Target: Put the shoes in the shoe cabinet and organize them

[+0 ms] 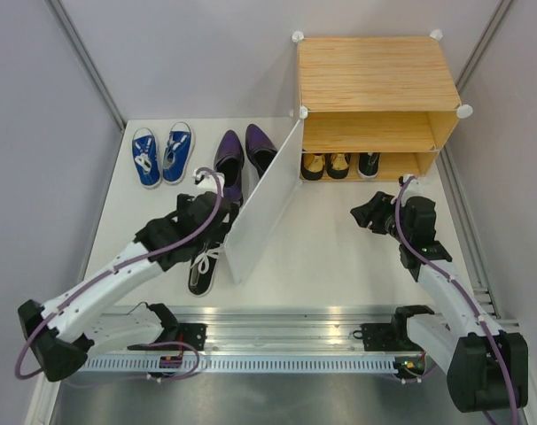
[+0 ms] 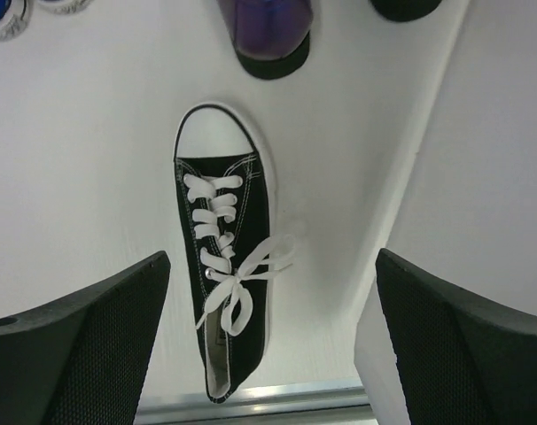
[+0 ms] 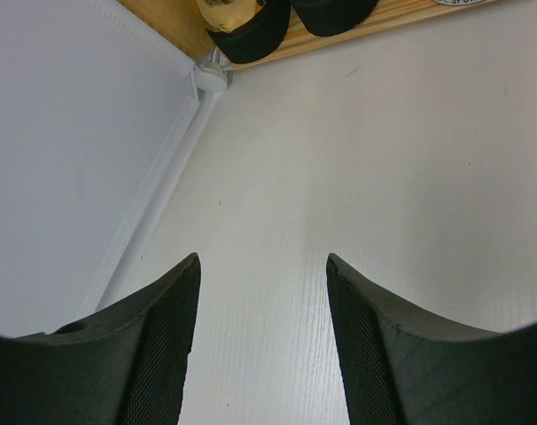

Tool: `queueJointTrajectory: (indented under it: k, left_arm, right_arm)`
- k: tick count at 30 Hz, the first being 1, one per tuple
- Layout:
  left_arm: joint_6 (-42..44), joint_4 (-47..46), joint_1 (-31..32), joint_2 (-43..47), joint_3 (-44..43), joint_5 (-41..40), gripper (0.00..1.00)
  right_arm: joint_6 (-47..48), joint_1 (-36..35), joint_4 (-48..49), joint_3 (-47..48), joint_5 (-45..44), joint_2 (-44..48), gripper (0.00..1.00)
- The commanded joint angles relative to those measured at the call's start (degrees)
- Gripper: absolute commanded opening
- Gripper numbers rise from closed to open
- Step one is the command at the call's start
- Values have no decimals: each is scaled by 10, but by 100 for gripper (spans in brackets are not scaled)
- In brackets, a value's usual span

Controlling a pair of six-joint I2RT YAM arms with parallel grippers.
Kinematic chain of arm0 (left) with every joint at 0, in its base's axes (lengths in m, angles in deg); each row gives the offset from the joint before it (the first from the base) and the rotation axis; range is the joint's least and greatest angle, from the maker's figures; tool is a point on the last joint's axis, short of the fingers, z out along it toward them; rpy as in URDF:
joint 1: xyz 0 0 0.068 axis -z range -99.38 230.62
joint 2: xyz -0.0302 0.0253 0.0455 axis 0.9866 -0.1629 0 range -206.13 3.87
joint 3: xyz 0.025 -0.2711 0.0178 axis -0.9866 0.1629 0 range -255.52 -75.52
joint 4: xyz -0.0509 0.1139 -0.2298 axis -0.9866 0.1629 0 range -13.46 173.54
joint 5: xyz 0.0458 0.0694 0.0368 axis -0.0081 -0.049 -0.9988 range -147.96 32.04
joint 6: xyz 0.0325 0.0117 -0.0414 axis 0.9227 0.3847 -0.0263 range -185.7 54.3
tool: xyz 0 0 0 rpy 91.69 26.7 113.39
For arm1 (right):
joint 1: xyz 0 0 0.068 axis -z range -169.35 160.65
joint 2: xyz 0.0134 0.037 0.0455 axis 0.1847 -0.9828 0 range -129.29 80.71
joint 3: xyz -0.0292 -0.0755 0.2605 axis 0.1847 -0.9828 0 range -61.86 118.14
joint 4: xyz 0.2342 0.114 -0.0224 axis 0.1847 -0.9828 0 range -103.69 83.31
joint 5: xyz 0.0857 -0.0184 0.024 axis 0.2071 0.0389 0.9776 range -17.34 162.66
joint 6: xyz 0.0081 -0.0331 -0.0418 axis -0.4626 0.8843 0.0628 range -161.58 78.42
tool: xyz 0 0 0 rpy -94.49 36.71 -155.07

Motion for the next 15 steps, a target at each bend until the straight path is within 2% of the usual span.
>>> queueJointTrajectory:
  k: [1,2,5,7,15]
  left_arm:
    - [-40,71,-47,-78,-42,13,100]
    - [-49,71,-87,-85,-43,33,99]
    - [-54,42,-146,-94,-27,113,97]
    - [-73,27,-165,-107,-12,159,97]
    - [-136,10,-232,-153,49,225,96]
  right_arm:
    - [-7,0,26,-8,12,19,64]
    - [-7,-1,27,-10,9,23,64]
    - [-8,0,27,-10,9,28,64]
    - [-9,-1,27,-10,9,29,65]
    - [-15,-1,27,-14,4,40,65]
